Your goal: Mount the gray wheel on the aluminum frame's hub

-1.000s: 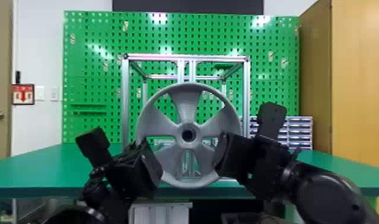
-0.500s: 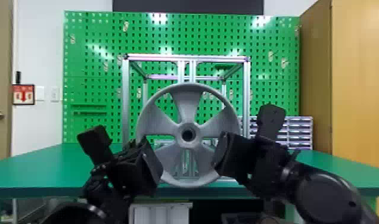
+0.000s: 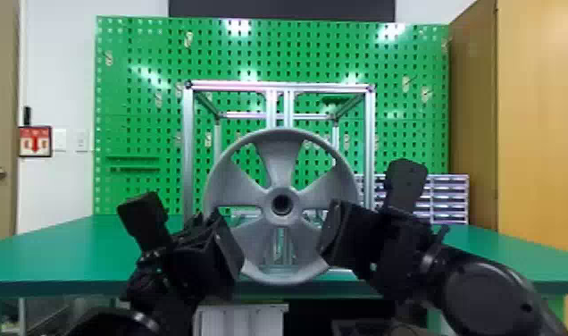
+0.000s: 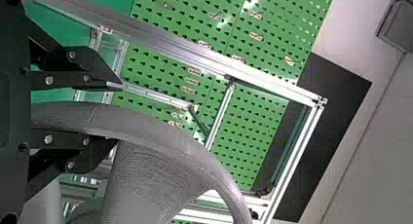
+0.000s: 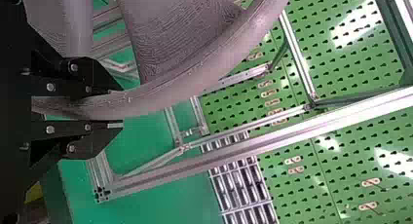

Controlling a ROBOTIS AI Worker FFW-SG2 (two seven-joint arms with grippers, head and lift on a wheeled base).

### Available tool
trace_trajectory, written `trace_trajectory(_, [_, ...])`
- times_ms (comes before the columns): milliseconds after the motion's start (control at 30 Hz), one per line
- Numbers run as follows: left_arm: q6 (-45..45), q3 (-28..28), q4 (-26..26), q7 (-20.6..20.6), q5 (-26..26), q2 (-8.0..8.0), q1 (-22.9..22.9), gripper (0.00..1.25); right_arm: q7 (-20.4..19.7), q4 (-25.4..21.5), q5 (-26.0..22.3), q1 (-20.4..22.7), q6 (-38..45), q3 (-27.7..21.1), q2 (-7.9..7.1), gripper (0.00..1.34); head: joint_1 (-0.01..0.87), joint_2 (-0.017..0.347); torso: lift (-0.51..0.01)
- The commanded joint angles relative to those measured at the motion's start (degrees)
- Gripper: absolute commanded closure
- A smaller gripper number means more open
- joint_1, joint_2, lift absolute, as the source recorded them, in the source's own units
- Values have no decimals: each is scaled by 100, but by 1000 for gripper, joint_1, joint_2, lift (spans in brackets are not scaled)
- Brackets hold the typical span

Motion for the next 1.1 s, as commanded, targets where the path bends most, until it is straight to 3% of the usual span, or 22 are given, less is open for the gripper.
trace_trajectory(0, [1,13,0,52,-34,8,-13,877,-1,16,8,-7,-13,-1,0,1217,-5,6,-499])
trace_trajectory(1067, [159,127,0,263,-271,8,-66,872,87,201,-53,-78,-39,-36,-9,1213,-5,6,-499])
